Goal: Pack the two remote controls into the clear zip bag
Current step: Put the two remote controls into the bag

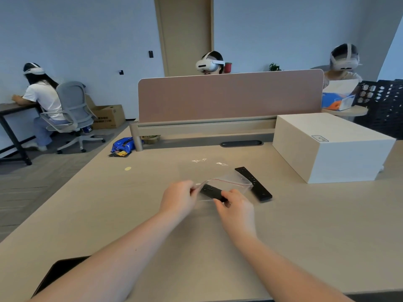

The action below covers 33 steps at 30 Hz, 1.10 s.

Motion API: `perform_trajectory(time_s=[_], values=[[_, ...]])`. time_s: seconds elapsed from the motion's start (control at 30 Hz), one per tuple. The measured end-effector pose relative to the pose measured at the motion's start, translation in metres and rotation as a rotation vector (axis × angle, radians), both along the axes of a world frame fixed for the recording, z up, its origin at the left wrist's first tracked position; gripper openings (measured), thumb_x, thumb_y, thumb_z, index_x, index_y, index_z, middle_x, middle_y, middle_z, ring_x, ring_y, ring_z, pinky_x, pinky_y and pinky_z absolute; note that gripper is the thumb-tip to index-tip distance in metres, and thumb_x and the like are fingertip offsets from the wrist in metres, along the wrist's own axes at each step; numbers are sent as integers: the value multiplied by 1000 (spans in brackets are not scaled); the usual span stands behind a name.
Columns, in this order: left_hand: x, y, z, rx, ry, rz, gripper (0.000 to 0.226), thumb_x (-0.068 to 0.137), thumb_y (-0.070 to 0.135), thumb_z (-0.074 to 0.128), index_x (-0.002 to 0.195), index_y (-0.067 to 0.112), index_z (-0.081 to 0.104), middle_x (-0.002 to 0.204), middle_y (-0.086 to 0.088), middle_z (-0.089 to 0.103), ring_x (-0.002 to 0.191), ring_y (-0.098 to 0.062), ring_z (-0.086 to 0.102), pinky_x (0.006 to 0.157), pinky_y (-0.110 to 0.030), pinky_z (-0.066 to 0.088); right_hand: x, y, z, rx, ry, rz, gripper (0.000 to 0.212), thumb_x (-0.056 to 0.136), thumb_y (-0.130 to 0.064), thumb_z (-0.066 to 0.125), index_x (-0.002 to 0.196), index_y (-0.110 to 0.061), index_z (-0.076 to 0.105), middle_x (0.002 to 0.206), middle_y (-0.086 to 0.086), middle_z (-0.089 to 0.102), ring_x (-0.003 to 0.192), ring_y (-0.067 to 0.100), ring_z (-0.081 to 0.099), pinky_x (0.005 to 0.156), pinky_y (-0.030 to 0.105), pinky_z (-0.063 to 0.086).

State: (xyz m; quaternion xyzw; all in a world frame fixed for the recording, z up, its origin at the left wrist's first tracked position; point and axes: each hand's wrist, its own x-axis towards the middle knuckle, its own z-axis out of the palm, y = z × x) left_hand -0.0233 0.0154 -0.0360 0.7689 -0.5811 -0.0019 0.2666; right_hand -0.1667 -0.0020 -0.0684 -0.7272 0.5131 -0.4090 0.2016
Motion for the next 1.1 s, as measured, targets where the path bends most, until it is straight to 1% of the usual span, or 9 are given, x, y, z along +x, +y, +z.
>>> perform_trajectory(time_s=[0.07, 0.17, 0.23, 0.33, 0.47, 0.63, 0.8, 0.97, 1.1], values=[[-2, -1, -1, -18, 10, -23, 21, 90, 28, 56, 89, 13, 71, 89, -8, 74, 88, -31, 64, 71, -35, 49, 8, -9, -4, 18, 61, -2, 20, 88, -21, 61, 98, -5, 67, 84, 1, 52, 73, 19, 51, 63, 26, 37], [-3, -2, -3, -31, 17, -53, 19, 89, 26, 58, 87, 13, 71, 89, -9, 75, 89, -31, 64, 71, -34, 48, 20, -22, -7, 67, 123, 7, 24, 88, -22, 60, 104, -3, 64, 105, 8, 59, 91, 29, 60, 77, 35, 49], [-3, -3, -5, -29, 25, -72, 19, 89, 26, 58, 87, 13, 72, 89, -9, 75, 90, -31, 65, 73, -35, 49, 26, -29, -8, 113, 180, 22, 28, 89, -23, 59, 110, -5, 61, 115, 10, 57, 97, 31, 60, 84, 37, 49], [-1, -3, -6, -22, 21, -91, 19, 90, 26, 58, 89, 14, 72, 92, -7, 75, 91, -29, 65, 75, -33, 49, 30, -38, -12, 181, 268, 66, 35, 88, -23, 61, 118, -6, 57, 120, 13, 54, 104, 33, 59, 90, 37, 48], [2, -3, -11, -8, 0, -132, 18, 90, 24, 56, 89, 15, 72, 90, -5, 75, 89, -28, 64, 73, -33, 48, 37, -49, -8, 165, 374, 107, 32, 85, -25, 64, 112, -9, 60, 116, 13, 62, 105, 31, 60, 85, 35, 49], [5, -6, -13, 7, -8, -139, 18, 90, 26, 55, 88, 16, 71, 90, -5, 74, 89, -28, 64, 74, -35, 48, 48, -61, 1, 153, 560, 134, 25, 91, -30, 55, 105, -9, 62, 106, 13, 69, 99, 31, 65, 73, 33, 50], [8, -6, -15, -14, 5, -148, 18, 90, 25, 56, 89, 15, 71, 90, -5, 75, 88, -28, 64, 74, -35, 50, 51, -66, -8, 139, 547, 90, 18, 95, -18, 50, 103, -10, 64, 107, 12, 69, 100, 31, 66, 79, 35, 52], [9, -5, -18, -4, 11, -146, 18, 90, 25, 57, 85, 14, 71, 86, -7, 74, 84, -29, 63, 68, -32, 46, 49, -68, -11, 168, 500, 41, 22, 96, -19, 46, 103, -12, 65, 107, 12, 69, 100, 31, 65, 79, 33, 51], [9, -4, -18, 11, -6, -146, 17, 90, 23, 56, 87, 15, 71, 89, -5, 74, 88, -27, 63, 69, -30, 44, 43, -60, -10, 136, 431, 67, 22, 95, -21, 45, 98, -12, 65, 103, 11, 70, 97, 30, 64, 69, 30, 44]])
